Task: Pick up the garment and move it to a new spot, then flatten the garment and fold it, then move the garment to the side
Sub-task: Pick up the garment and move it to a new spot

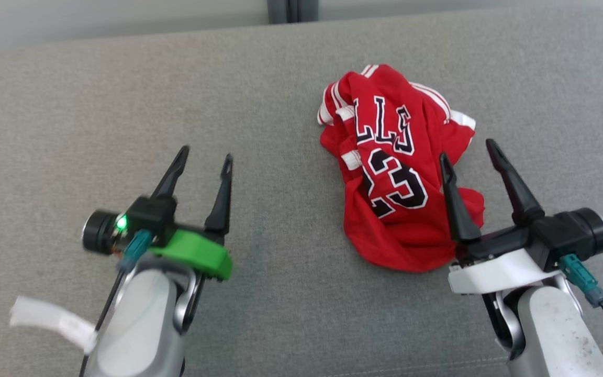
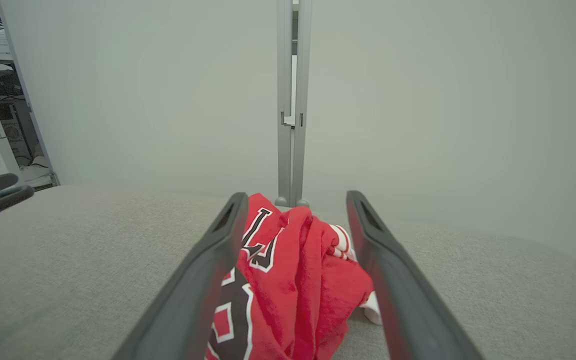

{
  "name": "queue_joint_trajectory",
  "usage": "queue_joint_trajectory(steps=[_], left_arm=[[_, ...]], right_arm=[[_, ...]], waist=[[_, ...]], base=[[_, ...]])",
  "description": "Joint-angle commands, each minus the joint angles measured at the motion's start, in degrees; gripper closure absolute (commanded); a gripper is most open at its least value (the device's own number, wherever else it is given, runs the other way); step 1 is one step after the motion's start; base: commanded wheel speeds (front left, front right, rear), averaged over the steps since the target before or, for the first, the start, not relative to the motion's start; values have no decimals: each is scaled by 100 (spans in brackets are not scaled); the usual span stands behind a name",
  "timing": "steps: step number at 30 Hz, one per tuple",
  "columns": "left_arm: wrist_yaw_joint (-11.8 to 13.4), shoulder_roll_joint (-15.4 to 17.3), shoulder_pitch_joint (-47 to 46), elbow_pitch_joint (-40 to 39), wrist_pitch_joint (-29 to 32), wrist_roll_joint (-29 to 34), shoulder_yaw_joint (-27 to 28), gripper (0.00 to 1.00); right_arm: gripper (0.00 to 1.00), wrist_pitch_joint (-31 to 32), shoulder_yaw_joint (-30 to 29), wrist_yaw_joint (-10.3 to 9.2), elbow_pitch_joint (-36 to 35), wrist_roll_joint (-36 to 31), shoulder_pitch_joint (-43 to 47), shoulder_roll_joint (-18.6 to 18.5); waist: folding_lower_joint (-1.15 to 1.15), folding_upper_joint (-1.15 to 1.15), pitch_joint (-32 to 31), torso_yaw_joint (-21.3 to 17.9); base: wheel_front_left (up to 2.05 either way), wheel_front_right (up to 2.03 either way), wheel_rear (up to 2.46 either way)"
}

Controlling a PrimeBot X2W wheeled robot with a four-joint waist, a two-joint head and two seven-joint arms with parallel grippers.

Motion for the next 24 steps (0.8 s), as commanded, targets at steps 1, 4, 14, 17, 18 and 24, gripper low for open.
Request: queue_joint_trajectory(steps=[1, 4, 14, 17, 18, 24], left_arm=[[-44, 3, -305, 240, 5, -24, -133, 0], [-98, 6, -947, 990, 5, -73, -537, 0], [-116, 13, -2288, 2335, 2, -1009, -2473, 0], [-116, 12, -2503, 2242, 2, -1375, -2893, 0], [-116, 16, -2581, 2193, 2, -1517, -2998, 0], [-117, 12, -2991, 2399, 2, -1850, -3468, 0]], right_arm=[[0, -1, -25, -8, -44, -33, -118, -11], [0, -1, -23, -8, -89, -43, -247, -12], [0, -1, -71, -8, -298, 86, -543, -10], [0, -1, -100, -8, -374, 135, -572, -10], [0, -1, -114, -8, -395, 129, -589, -10], [0, -1, -132, -8, -467, 185, -645, -8]], waist=[[0, 0, 548, -206], [0, 0, 807, -315], [0, 0, 1326, -708], [0, 0, 1429, -785], [0, 0, 1466, -801], [0, 0, 1682, -868]], base=[[0, 0, 0], [0, 0, 0], [0, 0, 0], [0, 0, 0], [0, 0, 0], [0, 0, 0]])
